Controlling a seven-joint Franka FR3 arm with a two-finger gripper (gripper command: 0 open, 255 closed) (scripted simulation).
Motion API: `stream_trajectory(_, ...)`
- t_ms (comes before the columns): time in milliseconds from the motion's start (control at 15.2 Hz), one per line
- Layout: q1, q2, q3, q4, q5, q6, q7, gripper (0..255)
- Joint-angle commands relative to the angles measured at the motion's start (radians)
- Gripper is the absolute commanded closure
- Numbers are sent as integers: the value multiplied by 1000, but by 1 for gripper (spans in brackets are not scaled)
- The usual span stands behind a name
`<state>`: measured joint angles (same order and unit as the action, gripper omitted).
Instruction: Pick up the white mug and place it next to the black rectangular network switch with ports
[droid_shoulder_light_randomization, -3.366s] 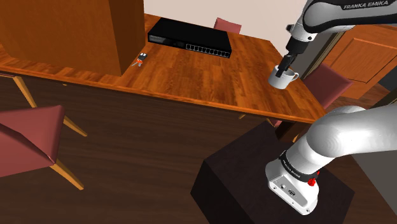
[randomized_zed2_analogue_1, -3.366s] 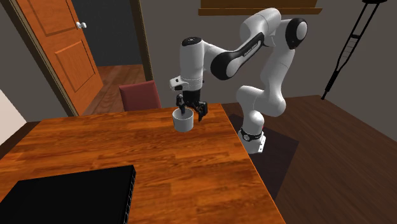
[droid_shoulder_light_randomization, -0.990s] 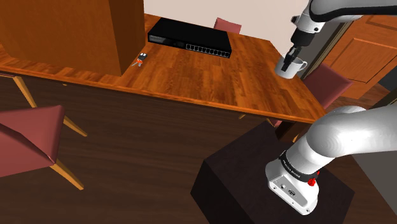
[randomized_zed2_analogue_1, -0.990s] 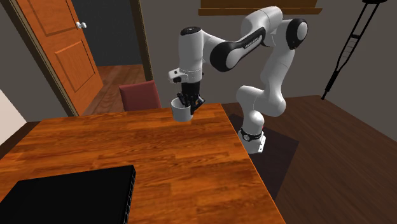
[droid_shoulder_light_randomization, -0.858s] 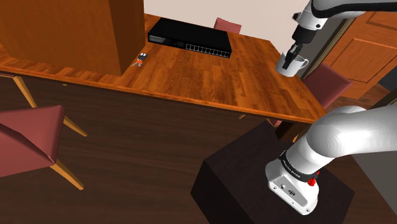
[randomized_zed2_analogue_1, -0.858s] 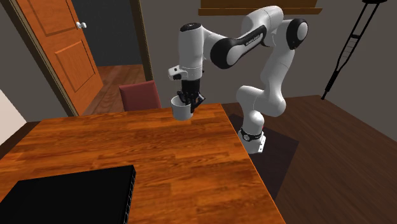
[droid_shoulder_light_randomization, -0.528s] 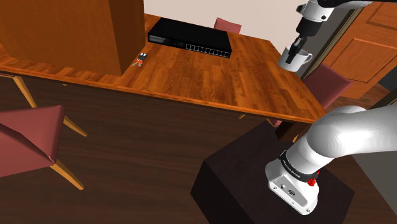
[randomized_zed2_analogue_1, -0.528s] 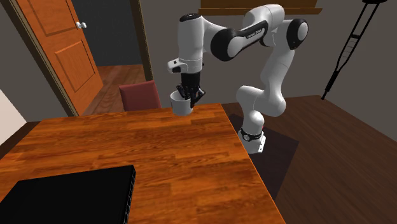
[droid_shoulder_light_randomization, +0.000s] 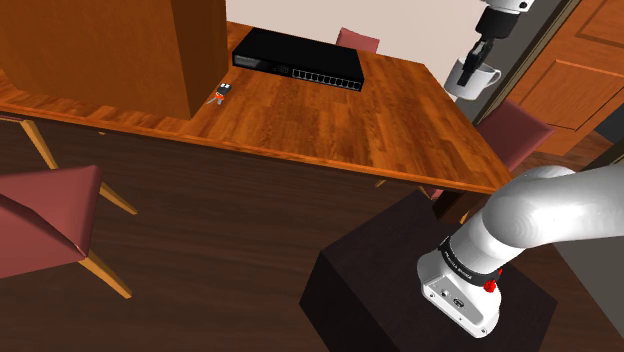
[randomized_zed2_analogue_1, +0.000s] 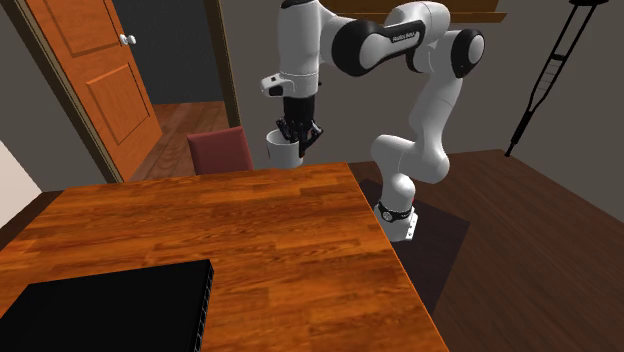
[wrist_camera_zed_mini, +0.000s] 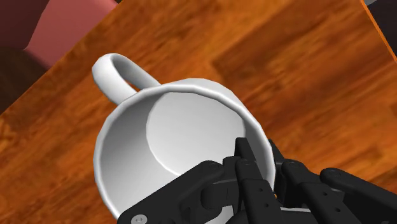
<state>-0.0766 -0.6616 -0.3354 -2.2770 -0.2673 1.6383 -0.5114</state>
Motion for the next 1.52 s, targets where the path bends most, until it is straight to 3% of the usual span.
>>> stream_trajectory(0,1,2,3,23,3,-21,-3,255)
stream_trajectory(792,107,409,48,341,133,45,94,255)
stream_trajectory(1452,142,793,71,772,239,-18,131,255)
